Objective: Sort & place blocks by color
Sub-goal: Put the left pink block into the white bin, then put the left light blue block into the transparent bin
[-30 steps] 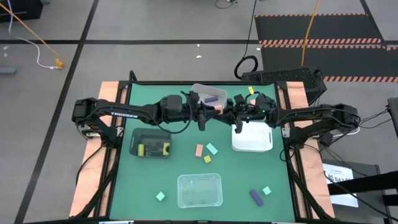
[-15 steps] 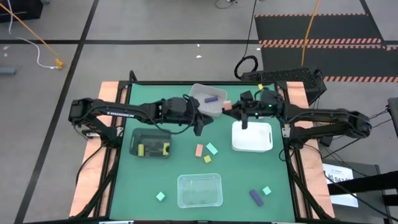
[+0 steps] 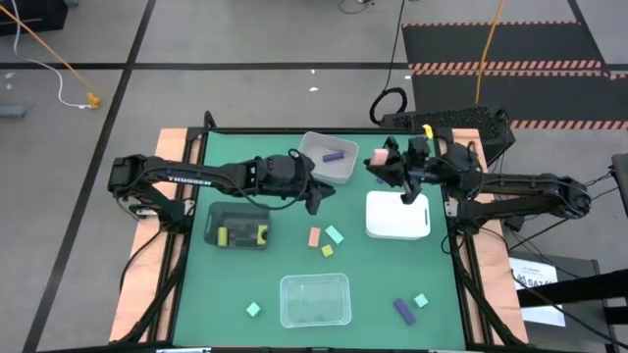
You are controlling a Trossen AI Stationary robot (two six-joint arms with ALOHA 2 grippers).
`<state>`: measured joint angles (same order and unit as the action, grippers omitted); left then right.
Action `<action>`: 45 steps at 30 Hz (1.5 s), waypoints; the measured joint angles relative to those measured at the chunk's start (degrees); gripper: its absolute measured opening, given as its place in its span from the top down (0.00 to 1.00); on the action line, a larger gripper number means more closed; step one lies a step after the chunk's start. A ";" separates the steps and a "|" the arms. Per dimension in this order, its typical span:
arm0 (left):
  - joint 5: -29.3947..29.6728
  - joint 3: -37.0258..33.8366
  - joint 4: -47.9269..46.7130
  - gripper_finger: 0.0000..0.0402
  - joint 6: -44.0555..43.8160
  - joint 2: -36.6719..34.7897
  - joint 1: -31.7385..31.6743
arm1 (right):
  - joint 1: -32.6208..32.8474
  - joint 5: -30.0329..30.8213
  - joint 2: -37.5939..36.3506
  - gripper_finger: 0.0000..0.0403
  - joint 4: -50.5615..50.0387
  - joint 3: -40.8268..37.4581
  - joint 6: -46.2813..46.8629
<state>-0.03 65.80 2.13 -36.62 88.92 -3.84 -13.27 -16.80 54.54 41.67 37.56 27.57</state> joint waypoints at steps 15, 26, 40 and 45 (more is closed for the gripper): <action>-1.97 0.00 -11.63 0.78 -3.18 0.00 2.70 | 1.00 0.32 -1.97 0.90 -65.43 -0.02 12.74; -9.47 0.00 -35.73 0.78 -12.19 0.00 9.03 | 1.00 3.54 -1.61 0.81 -87.08 -0.02 15.47; -21.04 0.00 -40.14 0.78 -36.44 0.00 30.29 | 1.00 3.26 -1.62 0.42 -88.45 -0.02 14.84; -18.67 -0.18 -40.60 0.78 -46.60 0.00 36.28 | 1.00 3.26 -1.62 0.38 -88.23 -0.02 13.29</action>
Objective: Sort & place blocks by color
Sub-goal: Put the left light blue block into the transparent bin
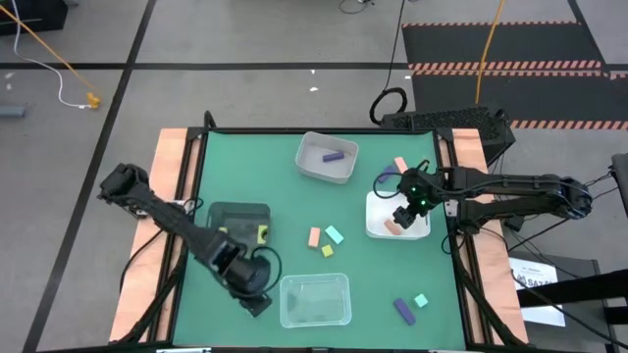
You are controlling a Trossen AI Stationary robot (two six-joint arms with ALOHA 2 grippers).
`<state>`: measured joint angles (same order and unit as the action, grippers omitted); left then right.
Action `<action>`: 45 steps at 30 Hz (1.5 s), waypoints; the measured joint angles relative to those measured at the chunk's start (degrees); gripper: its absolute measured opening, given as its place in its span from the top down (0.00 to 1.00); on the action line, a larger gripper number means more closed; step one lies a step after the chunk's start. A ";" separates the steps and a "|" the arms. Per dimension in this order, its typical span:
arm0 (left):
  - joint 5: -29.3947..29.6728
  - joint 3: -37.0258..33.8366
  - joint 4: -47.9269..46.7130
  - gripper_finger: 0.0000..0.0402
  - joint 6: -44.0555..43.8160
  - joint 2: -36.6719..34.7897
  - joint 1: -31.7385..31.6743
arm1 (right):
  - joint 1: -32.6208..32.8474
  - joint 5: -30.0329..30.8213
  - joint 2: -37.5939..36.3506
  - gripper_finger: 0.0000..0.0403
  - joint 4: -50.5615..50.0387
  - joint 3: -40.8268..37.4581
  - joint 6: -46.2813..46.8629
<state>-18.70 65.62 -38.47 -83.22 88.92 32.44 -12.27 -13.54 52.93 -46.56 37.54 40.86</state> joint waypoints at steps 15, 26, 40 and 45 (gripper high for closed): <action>-2.10 -0.64 1.57 0.78 -10.11 9.87 2.44 | 0.00 -0.02 0.00 0.37 0.79 0.00 -2.76; 1.79 -0.65 -0.59 0.79 -9.05 10.54 0.54 | 0.00 -0.03 0.02 0.37 1.94 -0.02 -4.11; 6.80 -0.65 -0.36 0.71 -11.55 10.54 3.87 | 0.00 0.07 0.02 0.37 1.96 -0.02 -3.60; 11.48 -0.63 -0.30 0.54 -12.18 10.54 5.34 | 0.01 0.13 0.02 0.37 2.18 -0.02 -3.60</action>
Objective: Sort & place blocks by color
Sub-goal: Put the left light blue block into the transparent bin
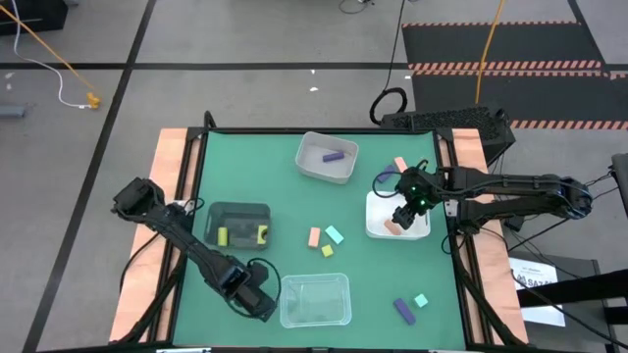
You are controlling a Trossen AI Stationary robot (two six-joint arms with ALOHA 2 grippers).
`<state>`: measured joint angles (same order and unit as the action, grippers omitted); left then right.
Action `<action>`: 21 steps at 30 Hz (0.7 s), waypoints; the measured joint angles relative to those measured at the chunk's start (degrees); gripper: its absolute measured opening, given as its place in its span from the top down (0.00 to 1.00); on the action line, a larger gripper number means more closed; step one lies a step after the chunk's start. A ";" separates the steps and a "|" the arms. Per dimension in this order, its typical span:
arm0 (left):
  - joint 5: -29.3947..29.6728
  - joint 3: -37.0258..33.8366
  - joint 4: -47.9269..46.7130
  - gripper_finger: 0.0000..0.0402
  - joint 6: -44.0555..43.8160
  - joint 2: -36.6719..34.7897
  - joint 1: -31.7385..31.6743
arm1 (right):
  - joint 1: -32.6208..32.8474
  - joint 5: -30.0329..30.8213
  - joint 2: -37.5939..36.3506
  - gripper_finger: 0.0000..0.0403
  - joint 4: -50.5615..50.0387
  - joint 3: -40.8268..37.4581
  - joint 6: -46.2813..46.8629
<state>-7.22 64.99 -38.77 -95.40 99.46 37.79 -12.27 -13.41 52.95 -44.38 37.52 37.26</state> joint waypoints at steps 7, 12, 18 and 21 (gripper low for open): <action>3.49 0.00 0.00 0.38 -1.30 0.00 1.86 | 0.01 0.25 0.00 0.37 -0.02 0.00 0.00; 4.55 0.04 0.04 0.37 -4.27 0.32 2.86 | -0.01 3.45 0.00 0.37 -0.02 0.00 0.00; 4.21 0.11 3.92 0.36 -5.68 4.51 3.99 | -0.01 4.83 0.00 0.37 -0.02 -0.02 -0.15; 3.65 0.12 4.61 0.36 -5.74 7.14 4.06 | -0.01 4.85 0.00 0.37 -0.01 -0.02 0.15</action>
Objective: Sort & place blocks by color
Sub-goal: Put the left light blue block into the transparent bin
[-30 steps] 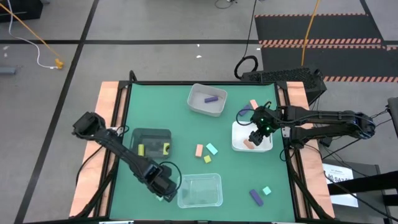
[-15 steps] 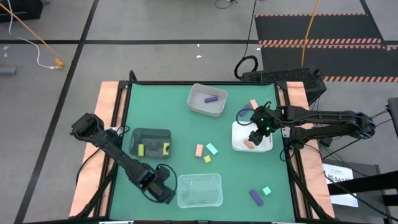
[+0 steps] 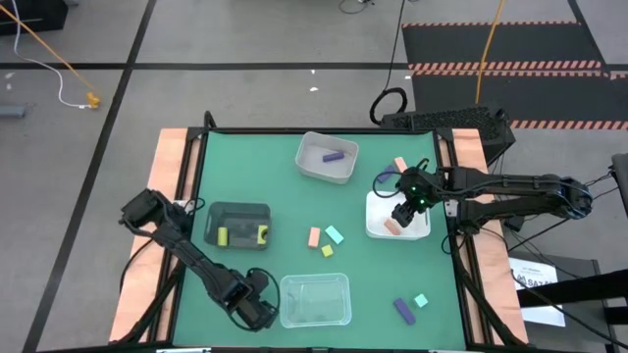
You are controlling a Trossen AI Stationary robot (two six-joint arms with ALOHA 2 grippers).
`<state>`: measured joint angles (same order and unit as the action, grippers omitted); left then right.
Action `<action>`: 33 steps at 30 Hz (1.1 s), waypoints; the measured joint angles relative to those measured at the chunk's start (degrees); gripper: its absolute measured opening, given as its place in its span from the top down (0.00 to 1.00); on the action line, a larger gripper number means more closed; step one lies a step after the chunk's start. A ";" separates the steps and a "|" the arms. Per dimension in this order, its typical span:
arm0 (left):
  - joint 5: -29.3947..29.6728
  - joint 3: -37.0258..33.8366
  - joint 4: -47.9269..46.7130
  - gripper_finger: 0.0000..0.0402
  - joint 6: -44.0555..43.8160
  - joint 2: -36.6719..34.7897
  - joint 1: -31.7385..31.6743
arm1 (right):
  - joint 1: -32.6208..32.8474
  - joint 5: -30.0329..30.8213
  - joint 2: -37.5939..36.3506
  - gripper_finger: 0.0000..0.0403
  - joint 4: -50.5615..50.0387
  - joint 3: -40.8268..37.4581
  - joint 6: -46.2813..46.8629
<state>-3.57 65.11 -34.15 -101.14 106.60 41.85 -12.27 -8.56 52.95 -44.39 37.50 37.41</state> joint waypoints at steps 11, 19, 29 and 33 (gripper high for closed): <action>-1.29 -0.06 -2.20 0.67 -4.20 -0.40 -0.41 | 0.00 0.00 0.00 0.37 0.49 0.00 -0.03; 5.47 -0.18 -4.72 0.67 -8.93 -7.48 0.03 | 0.00 0.00 0.01 0.37 1.58 0.00 -0.57; 40.33 -0.06 5.95 0.67 2.54 -17.84 -1.82 | 0.00 0.02 0.00 0.37 6.69 0.00 -0.78; 44.78 -0.08 18.33 0.67 19.12 -18.47 -6.30 | -0.01 0.02 0.01 0.37 12.61 0.00 -2.15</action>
<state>41.21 65.04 -15.82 -82.01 88.13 35.56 -12.28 -8.54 52.96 -31.78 37.50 35.25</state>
